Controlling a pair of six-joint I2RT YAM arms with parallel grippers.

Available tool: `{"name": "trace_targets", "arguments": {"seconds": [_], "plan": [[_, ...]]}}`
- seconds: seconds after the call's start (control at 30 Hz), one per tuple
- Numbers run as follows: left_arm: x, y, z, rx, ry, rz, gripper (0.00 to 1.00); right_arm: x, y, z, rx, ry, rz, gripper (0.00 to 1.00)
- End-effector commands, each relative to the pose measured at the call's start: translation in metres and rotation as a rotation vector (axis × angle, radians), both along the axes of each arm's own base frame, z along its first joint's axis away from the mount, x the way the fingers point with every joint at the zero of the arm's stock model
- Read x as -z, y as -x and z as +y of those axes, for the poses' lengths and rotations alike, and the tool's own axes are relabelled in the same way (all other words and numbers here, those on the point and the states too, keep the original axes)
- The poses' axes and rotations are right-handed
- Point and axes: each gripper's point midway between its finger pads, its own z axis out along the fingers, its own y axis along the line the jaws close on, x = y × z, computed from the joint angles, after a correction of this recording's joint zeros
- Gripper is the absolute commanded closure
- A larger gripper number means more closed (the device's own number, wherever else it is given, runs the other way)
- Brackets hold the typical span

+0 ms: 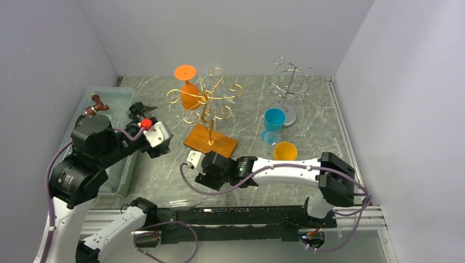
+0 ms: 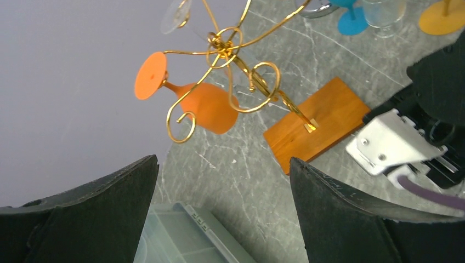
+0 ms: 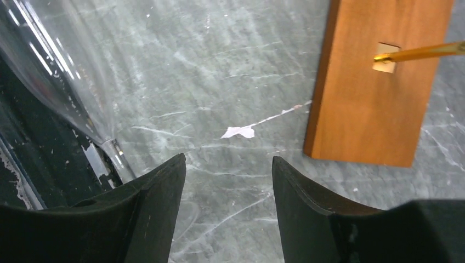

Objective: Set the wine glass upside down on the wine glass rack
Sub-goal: Move the wine glass to the center of the board, then pick up the wine glass at the center of the board.

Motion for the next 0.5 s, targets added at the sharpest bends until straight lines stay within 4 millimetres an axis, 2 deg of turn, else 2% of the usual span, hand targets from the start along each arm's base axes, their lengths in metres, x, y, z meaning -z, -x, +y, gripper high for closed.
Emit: {"name": "trace_targets", "arguments": {"seconds": [0.0, 0.07, 0.13, 0.27, 0.37, 0.47], "plan": [[0.005, 0.008, -0.009, 0.071, -0.004, 0.01, 0.05, -0.016, -0.008, -0.006, 0.12, -0.066, -0.041, 0.38], [0.007, 0.01, -0.009, 0.076, -0.004, 0.03, 0.05, -0.018, -0.008, -0.019, 0.223, -0.073, -0.019, 0.36], [0.009, 0.013, -0.01, 0.087, -0.01, 0.042, 0.06, -0.031, -0.003, -0.034, 0.35, -0.099, 0.02, 0.34], [0.015, 0.015, -0.009, 0.098, -0.034, 0.039, 0.06, -0.045, 0.035, -0.059, 0.513, -0.172, 0.211, 0.27], [0.019, 0.015, -0.01, 0.112, -0.049, 0.031, 0.06, -0.044, 0.057, -0.06, 0.544, -0.2, 0.306, 0.24], [0.018, 0.014, -0.011, 0.116, -0.046, 0.03, 0.07, -0.032, 0.062, -0.052, 0.558, -0.183, 0.323, 0.26]]}}
